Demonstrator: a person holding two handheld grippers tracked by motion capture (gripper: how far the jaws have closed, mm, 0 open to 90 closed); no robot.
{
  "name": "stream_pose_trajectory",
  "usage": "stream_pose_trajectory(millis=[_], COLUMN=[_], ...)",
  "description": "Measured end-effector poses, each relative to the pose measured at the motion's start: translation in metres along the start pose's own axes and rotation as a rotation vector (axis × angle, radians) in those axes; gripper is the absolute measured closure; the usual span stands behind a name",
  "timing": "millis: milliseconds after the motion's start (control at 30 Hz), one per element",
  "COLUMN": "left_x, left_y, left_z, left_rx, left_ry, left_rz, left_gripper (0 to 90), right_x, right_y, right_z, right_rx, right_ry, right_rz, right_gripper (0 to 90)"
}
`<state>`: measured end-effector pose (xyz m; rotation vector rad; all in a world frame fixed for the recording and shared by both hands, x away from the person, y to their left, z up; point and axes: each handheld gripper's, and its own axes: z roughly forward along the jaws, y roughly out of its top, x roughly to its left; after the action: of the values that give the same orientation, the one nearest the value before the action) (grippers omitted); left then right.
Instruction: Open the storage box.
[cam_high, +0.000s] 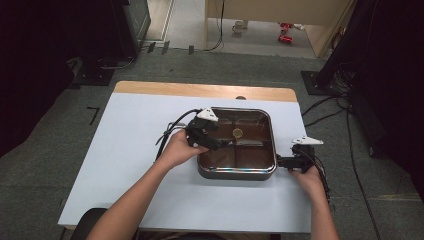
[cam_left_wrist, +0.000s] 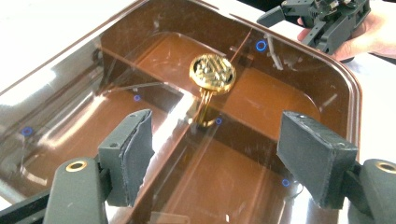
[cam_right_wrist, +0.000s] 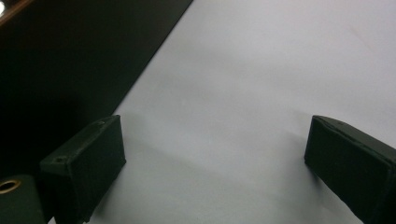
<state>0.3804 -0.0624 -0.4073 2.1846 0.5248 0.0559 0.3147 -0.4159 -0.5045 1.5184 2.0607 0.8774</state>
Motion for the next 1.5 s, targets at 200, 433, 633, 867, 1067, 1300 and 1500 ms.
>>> stream_pose_trajectory(millis=[200, 433, 633, 867, 1067, 1300, 1500], left_x=[0.001, 0.006, 0.01, 0.013, 0.01, 0.006, 0.006], left_y=[0.011, 0.02, 0.021, 0.021, 0.021, 0.022, 0.023], left_z=[0.016, 0.039, 0.045, 0.051, 0.057, 0.06, 0.059], left_rx=[0.003, 0.019, 0.028, 0.043, 0.046, 0.044, 0.055], left_ry=[-0.004, -0.015, 0.001, -0.03, -0.031, -0.044, -0.046], left_rz=[0.017, 0.012, 0.022, 0.014, 0.044, 0.07, 0.072], left_gripper=[29.6, 33.3, 37.1, 40.7, 45.9, 58.7, 59.3], right_x=[0.0, 0.0, 0.0, 0.0, 0.0, 0.0, 0.0], right_y=[0.0, 0.0, 0.0, 0.0, 0.0, 0.0, 0.0], right_z=[0.0, 0.0, 0.0, 0.0, 0.0, 0.0, 0.0], right_rx=[0.0, 0.001, 0.0, 0.0, 0.0, 0.0, 0.001], right_ry=[-0.001, 0.0, -0.001, -0.002, -0.001, 0.0, 0.0], right_rz=[0.001, 0.003, 0.003, 0.003, 0.004, 0.004, 0.005], right_gripper=[4.2, 4.2, 4.2, 4.2, 4.2, 4.2, 4.2])
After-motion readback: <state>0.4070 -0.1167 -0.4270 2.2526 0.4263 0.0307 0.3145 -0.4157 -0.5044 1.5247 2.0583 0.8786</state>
